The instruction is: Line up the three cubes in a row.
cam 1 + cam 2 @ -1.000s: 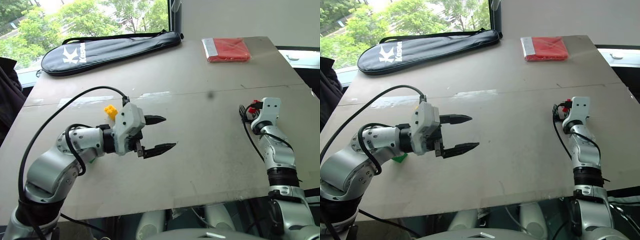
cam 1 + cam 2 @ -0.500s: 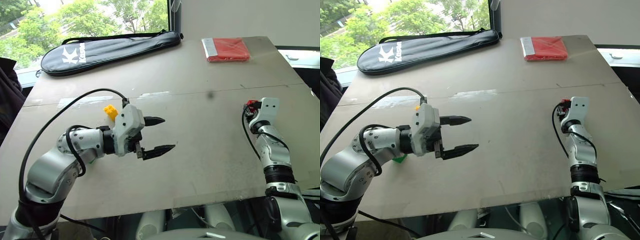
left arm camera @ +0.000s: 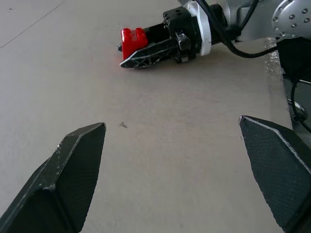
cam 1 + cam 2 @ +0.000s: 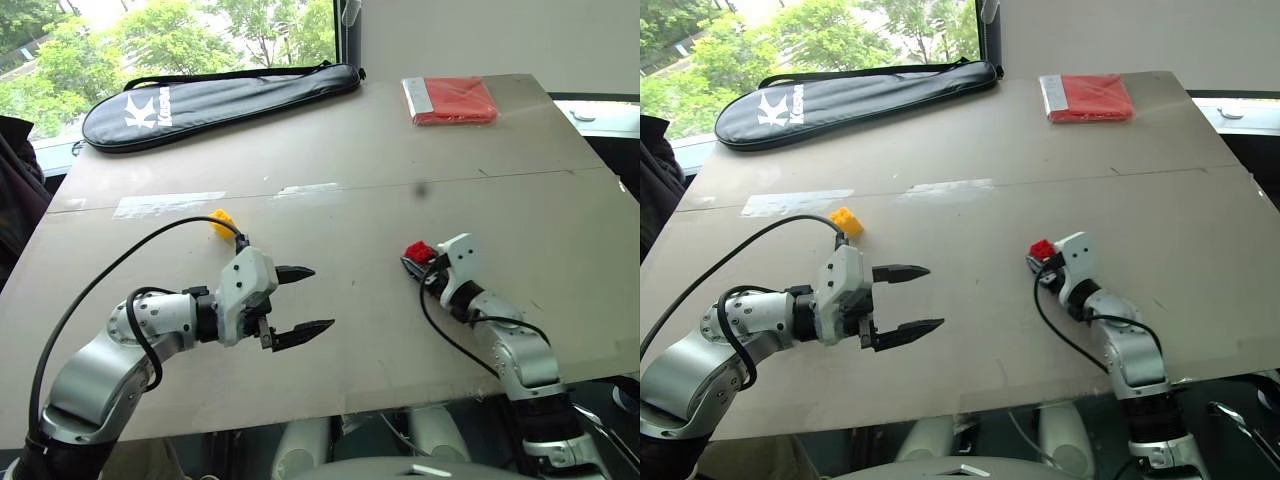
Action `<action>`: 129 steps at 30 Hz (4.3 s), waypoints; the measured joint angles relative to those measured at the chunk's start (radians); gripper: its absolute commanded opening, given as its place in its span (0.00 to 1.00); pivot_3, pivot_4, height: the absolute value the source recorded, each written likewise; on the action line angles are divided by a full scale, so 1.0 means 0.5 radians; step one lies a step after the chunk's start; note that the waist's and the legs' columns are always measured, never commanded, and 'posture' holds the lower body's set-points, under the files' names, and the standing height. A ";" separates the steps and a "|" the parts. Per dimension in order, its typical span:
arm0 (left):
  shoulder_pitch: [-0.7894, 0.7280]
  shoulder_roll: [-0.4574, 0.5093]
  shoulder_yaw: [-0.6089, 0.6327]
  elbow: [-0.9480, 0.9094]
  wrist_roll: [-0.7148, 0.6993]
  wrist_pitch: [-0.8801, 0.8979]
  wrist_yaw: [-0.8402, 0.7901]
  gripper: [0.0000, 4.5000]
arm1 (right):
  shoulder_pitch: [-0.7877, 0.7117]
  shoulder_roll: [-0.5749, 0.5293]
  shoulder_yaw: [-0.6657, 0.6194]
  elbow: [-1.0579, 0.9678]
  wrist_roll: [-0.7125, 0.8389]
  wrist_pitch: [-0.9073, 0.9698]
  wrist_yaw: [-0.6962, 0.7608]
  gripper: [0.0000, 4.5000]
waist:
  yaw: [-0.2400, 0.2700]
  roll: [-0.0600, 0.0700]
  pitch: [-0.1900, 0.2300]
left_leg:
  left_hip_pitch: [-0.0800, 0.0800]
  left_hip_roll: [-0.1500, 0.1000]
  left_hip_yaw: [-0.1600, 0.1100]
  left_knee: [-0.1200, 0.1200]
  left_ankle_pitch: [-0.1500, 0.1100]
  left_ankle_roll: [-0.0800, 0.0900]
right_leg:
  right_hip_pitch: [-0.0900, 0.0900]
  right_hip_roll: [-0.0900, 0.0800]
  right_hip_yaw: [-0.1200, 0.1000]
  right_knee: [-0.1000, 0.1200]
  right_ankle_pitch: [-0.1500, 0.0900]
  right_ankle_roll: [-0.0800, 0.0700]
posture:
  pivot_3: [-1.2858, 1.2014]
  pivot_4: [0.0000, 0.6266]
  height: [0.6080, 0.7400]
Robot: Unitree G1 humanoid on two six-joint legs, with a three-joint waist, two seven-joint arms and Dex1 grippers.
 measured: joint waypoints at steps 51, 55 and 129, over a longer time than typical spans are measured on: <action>-0.051 -0.046 -0.038 0.153 0.086 -0.092 -0.033 1.00 | 0.222 0.290 -0.229 -0.210 -0.157 0.051 -0.515 1.00 | -0.002 -0.005 -0.003 | -0.004 0.001 -0.001 0.000 0.004 -0.006 | -0.005 0.003 0.000 0.002 0.002 0.002 | 0.52 0.24 0.79; -0.035 -0.051 -0.040 0.153 0.105 -0.131 -0.036 1.00 | 0.205 0.316 -0.271 -0.237 -0.077 0.141 -0.504 1.00 | -0.002 -0.010 -0.006 | -0.002 0.001 -0.001 0.000 0.004 -0.006 | -0.004 0.003 0.000 0.003 0.000 -0.002 | 0.52 0.24 0.79; 1.026 -0.525 1.097 0.875 0.143 -1.067 0.027 1.00 | 0.539 -0.914 -0.574 -0.325 1.015 -0.618 1.733 1.00 | 0.022 -0.019 -0.006 | 0.010 0.011 0.002 0.001 0.001 -0.005 | 0.012 0.002 -0.007 -0.007 -0.004 0.002 | 0.52 0.24 0.79</action>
